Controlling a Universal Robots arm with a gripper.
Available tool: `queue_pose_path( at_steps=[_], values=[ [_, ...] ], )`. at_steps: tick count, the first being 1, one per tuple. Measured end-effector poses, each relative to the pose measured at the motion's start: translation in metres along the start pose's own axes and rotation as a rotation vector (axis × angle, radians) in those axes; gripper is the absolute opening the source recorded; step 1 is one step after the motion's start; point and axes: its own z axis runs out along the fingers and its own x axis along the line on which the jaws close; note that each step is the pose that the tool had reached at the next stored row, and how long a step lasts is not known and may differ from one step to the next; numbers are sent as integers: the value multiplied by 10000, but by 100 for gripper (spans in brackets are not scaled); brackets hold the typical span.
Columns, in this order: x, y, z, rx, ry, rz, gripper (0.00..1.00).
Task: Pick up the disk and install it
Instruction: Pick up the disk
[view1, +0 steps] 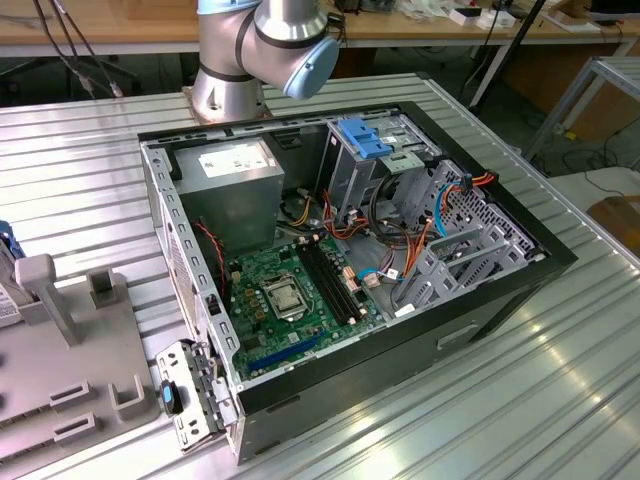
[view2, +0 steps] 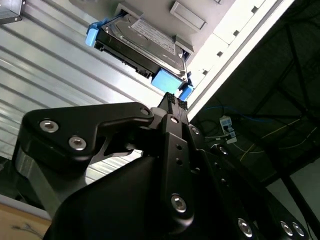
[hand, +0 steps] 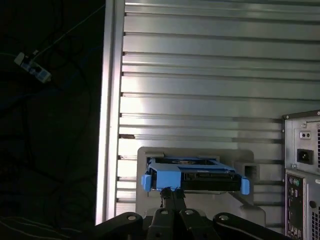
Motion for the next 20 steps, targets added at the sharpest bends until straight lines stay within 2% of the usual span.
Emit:
queue_pose_path(
  at_steps=[4, 9, 11, 13, 19, 20],
  values=[
    [0, 0, 0, -18, 34, -739, 11],
    [0, 0, 0, -58, 107, -2371, 11],
    [0, 0, 0, -67, 123, -2720, 11],
    [0, 0, 0, -83, 152, -3367, 11],
    [0, 0, 0, -112, 206, -4532, 11],
    [1, 0, 0, -120, 222, -4892, 11]
  ],
)
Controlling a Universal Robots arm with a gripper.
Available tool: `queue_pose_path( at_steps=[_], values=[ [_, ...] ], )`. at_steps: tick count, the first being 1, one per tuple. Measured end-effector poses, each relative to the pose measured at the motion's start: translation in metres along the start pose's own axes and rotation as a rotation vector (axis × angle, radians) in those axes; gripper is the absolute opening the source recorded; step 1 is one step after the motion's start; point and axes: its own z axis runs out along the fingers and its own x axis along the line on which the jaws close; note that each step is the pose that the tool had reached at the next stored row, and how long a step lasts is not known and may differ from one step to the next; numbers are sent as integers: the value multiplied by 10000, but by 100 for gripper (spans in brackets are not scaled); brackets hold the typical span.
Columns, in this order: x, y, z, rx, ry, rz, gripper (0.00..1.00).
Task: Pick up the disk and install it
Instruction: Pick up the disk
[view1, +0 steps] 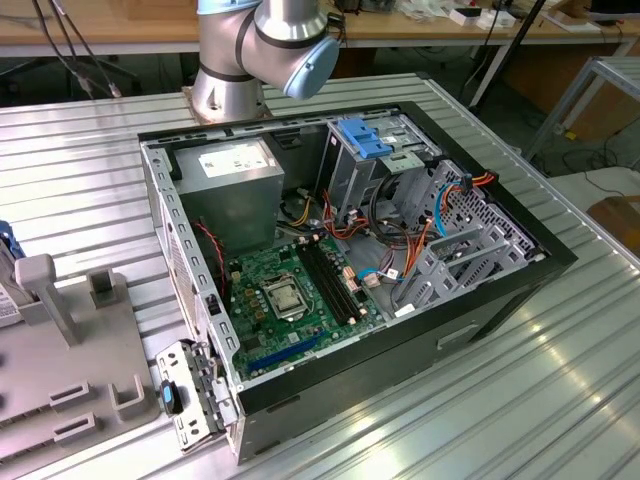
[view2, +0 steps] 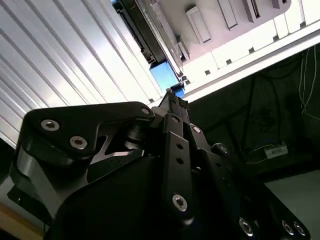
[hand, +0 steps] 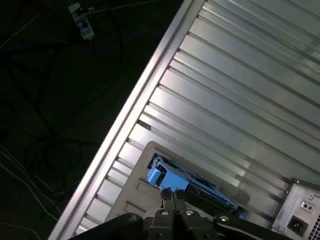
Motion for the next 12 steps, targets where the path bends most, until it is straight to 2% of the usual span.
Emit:
queue_pose_path(
  at_steps=[6, 12],
  values=[
    [2, -1, 1, -43, 78, -1742, 11],
    [1, -1, 2, -72, 135, -2977, 11]
  ],
)
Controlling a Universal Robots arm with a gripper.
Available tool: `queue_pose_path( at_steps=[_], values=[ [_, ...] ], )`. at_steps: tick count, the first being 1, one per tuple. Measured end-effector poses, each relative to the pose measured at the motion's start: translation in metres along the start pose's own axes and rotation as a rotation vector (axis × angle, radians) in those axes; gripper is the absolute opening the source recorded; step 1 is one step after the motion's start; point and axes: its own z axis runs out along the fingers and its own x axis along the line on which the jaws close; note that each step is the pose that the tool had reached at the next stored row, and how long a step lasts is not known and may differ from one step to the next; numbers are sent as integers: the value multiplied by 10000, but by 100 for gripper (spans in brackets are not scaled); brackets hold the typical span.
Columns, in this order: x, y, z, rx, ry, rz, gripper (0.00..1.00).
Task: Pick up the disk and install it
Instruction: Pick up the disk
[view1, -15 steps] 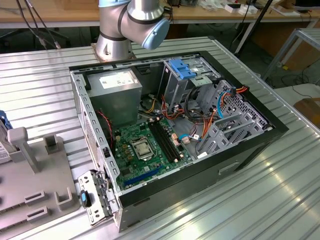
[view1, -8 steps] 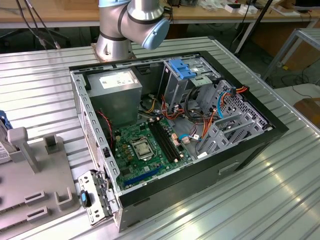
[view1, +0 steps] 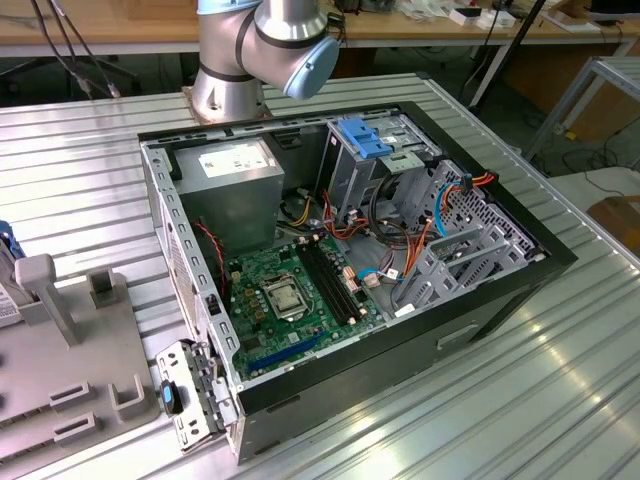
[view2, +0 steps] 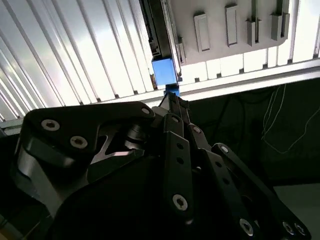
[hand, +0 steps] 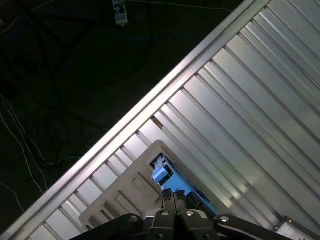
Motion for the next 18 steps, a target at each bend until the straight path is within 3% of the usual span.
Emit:
queue_pose_path(
  at_steps=[18],
  values=[
    [0, -1, 21, -61, 157, -4101, 11]
  ],
)
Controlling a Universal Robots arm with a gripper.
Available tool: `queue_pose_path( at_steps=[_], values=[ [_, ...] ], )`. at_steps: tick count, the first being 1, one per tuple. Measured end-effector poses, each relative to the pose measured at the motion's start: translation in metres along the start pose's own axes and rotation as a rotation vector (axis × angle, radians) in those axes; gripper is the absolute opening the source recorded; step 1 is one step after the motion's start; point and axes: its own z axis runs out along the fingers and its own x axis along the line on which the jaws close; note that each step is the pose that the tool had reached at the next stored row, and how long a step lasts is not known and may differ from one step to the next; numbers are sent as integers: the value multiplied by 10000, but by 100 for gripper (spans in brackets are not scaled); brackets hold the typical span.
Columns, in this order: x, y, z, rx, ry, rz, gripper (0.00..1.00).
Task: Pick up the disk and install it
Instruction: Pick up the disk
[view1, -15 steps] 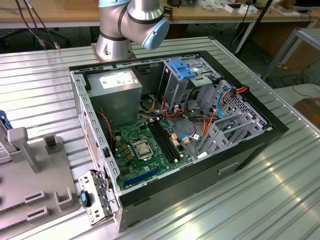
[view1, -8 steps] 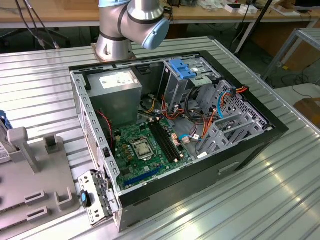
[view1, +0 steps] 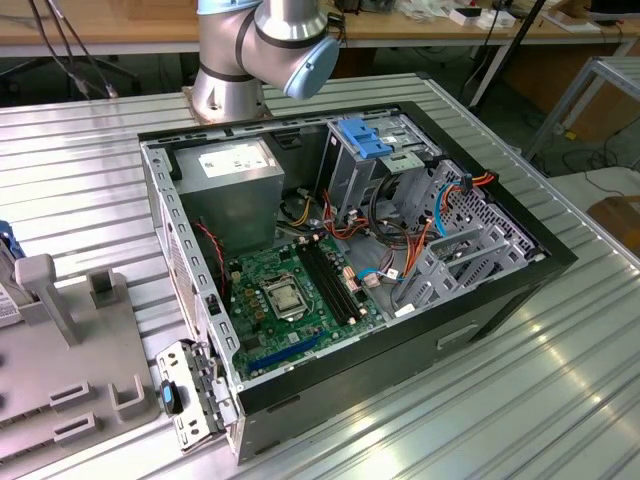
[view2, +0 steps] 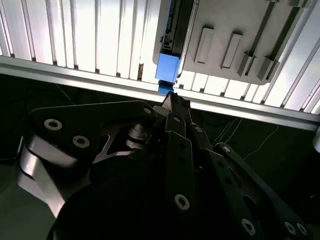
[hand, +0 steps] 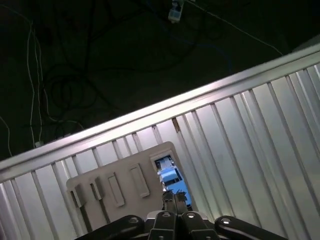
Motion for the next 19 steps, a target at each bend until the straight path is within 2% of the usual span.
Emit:
queue_pose_path(
  at_steps=[2, 7, 12, 13, 14, 18, 19],
  values=[
    [0, 0, 10, 7, 17, -591, 11],
    [-1, -8, 40, 208, -31, -971, 11],
    [0, -8, 62, 181, 0, -1974, 11],
    [0, -11, 71, 175, 11, -2285, 11],
    [-5, -25, 83, 198, 23, -2433, 11],
    [-20, -63, 99, 274, 106, -2444, 11],
    [-20, -63, 99, 275, 107, -2445, 17]
  ],
)
